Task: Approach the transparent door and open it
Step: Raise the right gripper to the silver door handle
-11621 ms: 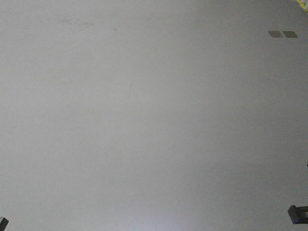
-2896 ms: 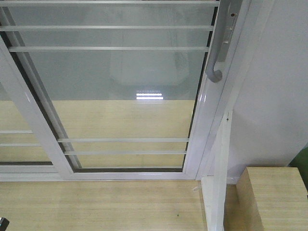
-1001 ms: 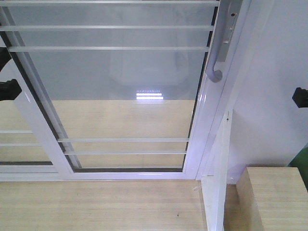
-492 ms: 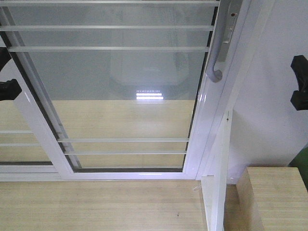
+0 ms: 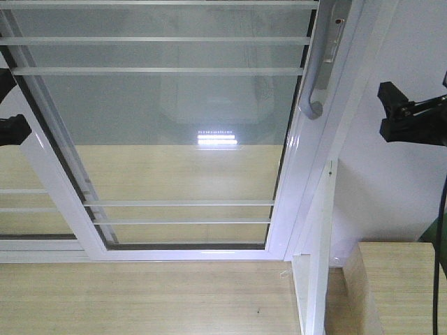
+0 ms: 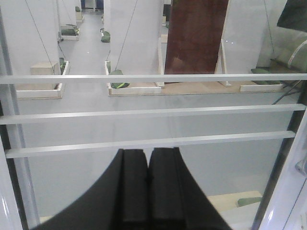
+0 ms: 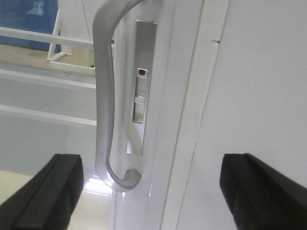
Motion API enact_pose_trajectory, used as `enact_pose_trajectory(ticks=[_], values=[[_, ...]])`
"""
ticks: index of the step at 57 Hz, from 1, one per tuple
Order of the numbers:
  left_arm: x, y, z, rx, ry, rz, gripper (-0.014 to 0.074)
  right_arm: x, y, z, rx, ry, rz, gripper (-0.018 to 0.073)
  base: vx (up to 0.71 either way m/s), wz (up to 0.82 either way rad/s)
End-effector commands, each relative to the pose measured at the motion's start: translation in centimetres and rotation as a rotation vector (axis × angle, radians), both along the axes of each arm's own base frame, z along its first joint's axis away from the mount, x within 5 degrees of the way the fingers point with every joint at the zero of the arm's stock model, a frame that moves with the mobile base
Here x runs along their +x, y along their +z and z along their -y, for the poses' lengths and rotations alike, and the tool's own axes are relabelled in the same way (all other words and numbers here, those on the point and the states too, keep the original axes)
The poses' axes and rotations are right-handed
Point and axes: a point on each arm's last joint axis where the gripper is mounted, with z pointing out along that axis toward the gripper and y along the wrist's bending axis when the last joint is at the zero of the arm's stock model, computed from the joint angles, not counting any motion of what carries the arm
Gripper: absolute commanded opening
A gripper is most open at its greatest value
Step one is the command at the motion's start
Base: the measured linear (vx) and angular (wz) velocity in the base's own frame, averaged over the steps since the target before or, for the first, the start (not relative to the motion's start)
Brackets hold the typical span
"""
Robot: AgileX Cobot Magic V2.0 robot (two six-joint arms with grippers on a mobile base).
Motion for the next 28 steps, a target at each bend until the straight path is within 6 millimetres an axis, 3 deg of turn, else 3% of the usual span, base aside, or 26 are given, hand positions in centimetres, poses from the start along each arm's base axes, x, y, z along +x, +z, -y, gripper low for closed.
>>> enact_pose_trajectory(ticks=[1,11,28], values=[[0.0,2.1,-0.1,-0.041,0.015,0.121,0.0004,1.7,2.4,-1.5,-0.007,0.076,0.136,0.0615,0.00,0.00],[0.0,2.1,-0.1,-0.041,0.015,0.121,0.0004,5.1,2.3,-3.7,0.000,0.138,0.109,0.0612,0.00,0.00],[0.0,2.1,-0.1,-0.041,0.015,0.120,0.0004,10.8,2.0,-4.9,0.077,0.137,0.112,0.0600,0.00,0.00]])
